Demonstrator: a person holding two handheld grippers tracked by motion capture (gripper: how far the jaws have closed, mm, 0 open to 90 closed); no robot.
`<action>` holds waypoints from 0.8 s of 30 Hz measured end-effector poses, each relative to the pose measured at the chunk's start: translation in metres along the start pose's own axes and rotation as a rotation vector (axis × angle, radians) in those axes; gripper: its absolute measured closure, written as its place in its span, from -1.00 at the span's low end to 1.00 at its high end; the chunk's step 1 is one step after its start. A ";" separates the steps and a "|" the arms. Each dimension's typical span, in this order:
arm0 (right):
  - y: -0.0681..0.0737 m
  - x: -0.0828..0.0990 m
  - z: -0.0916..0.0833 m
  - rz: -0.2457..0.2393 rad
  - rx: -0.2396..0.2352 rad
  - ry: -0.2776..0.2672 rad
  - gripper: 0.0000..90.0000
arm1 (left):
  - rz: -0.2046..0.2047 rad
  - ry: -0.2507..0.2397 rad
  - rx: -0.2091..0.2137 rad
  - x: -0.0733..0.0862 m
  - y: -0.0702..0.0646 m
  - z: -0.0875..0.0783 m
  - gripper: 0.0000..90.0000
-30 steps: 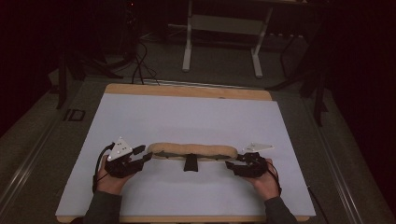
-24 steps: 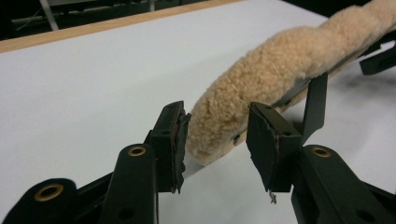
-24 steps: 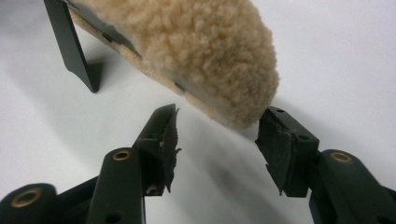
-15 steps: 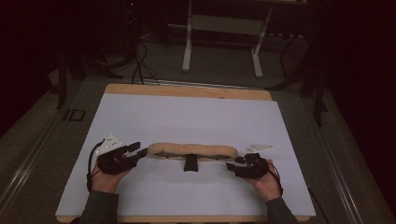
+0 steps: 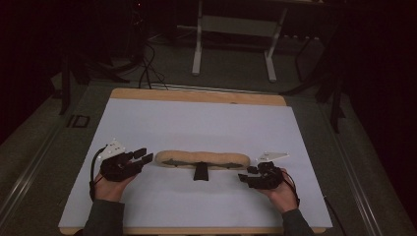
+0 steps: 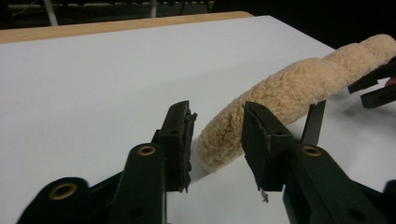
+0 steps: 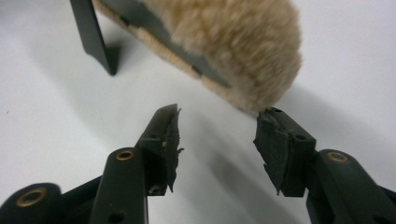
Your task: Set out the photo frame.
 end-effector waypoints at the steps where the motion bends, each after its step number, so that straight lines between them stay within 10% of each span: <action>1: 0.002 0.001 0.001 -0.006 -0.008 0.011 0.17 | 0.001 0.000 -0.006 0.000 0.000 0.000 0.44; 13: 0.007 -0.005 0.002 -0.074 0.017 -0.008 0.38 | -0.030 -0.010 -0.009 -0.003 0.004 0.003 0.50; 24: 0.004 -0.008 0.004 -0.086 0.109 -0.025 0.80 | 0.023 0.008 -0.070 0.001 0.006 0.016 0.87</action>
Point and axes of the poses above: each handheld gripper's, and its own axes: z roughly forward along the jaws, x roughly out of its underside, y roughly to its left, the point moved 8 cm from there along z, roughly forward along the jaws, and after that the axes turned 12 degrees about -z, right-handed, at the moved point
